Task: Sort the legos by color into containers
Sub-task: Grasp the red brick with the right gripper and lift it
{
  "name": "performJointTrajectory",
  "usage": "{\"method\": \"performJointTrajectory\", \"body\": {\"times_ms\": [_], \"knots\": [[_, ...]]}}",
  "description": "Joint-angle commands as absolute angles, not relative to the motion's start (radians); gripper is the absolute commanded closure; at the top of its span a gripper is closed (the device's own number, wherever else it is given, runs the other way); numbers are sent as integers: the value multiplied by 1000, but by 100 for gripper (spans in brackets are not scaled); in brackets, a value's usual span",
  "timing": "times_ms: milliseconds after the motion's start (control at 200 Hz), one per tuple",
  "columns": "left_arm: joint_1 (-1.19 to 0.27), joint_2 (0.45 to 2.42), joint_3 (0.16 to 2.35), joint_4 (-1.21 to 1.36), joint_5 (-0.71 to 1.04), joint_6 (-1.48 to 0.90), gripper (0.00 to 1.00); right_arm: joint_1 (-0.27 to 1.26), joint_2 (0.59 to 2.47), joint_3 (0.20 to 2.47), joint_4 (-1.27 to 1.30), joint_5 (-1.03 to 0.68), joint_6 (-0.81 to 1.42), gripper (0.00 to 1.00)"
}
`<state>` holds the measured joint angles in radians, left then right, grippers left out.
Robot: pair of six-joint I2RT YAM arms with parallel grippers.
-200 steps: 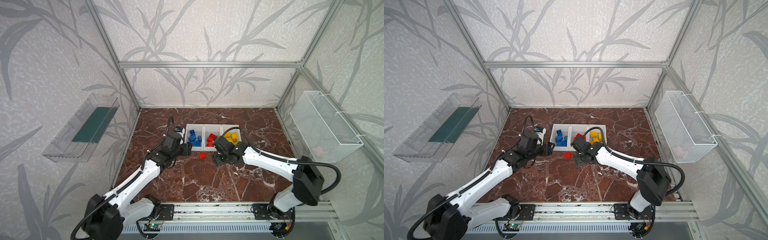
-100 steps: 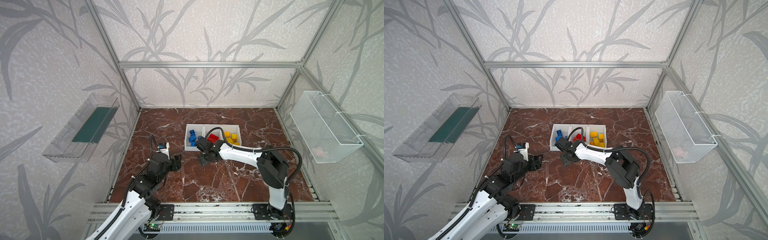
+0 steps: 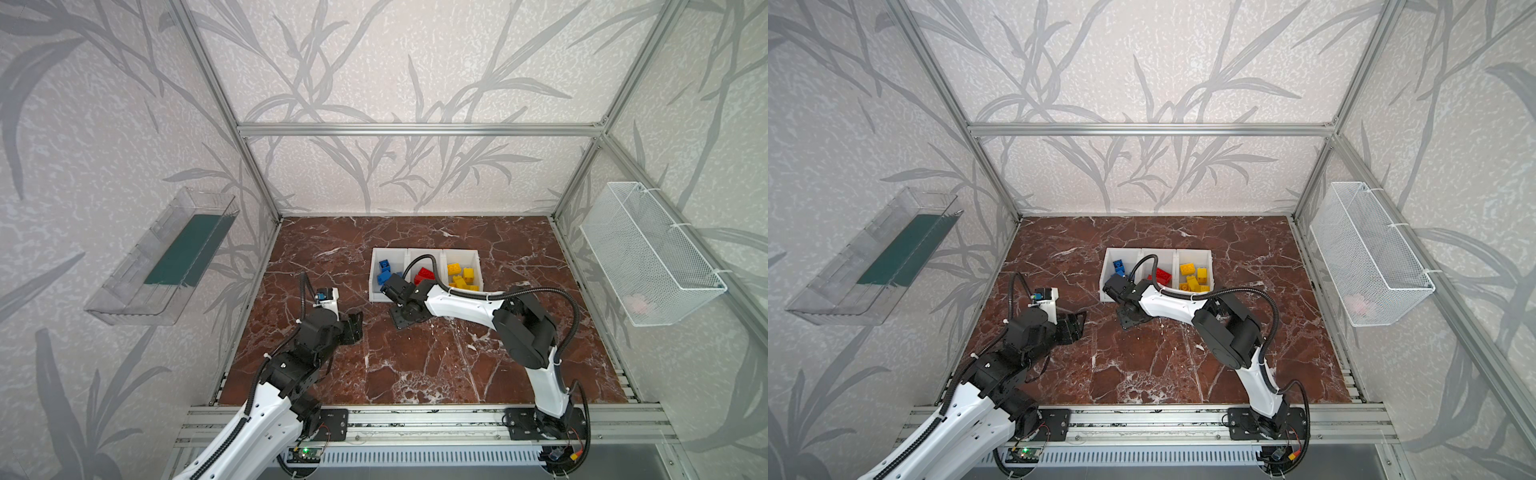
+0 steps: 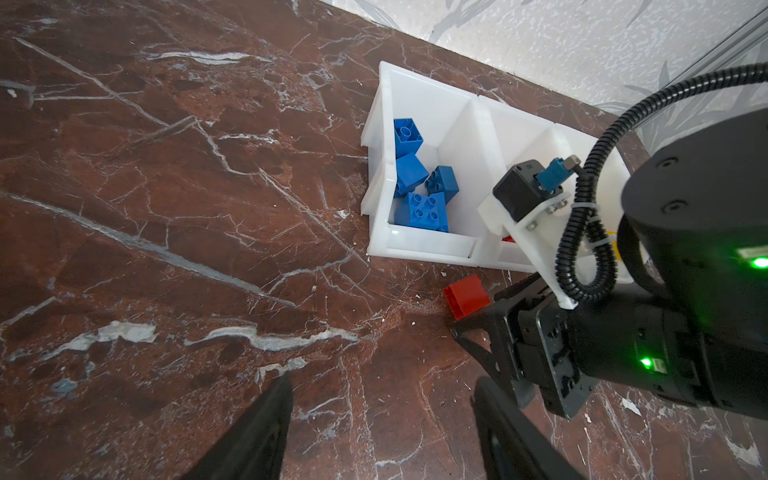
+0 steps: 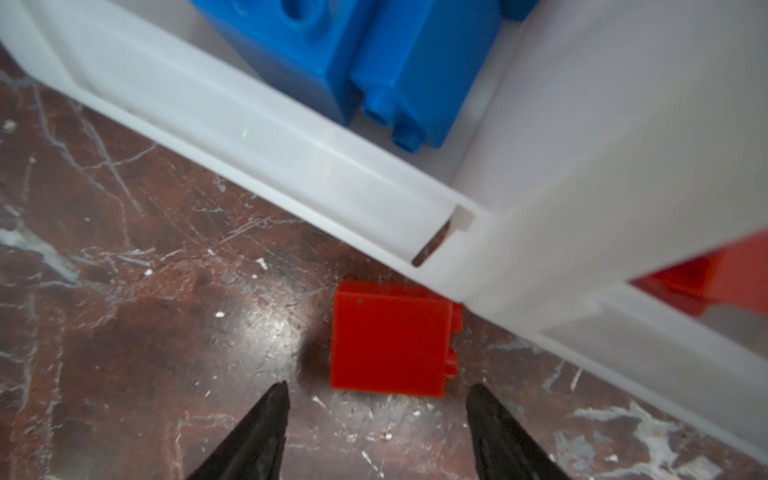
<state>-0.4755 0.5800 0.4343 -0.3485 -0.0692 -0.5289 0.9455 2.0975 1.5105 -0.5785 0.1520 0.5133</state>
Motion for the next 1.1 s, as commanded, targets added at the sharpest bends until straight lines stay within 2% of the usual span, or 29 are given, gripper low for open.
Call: {"method": "performJointTrajectory", "body": {"times_ms": [0, 565, 800, 1095], "knots": [[-471, 574, 427, -336, -65, -541, 29, 951, 2124, 1539, -587, 181, 531, 33], [-472, 578, 423, -331, -56, -552, 29, 946, 2160, 1544, -584, 212, 536, 58], [-471, 579, 422, -331, -55, -554, 29, 952, 2100, 1486, -585, 206, 542, 58], [-471, 580, 419, -326, -72, -558, 29, 1003, 1908, 1297, -575, 191, 585, 59]]}}
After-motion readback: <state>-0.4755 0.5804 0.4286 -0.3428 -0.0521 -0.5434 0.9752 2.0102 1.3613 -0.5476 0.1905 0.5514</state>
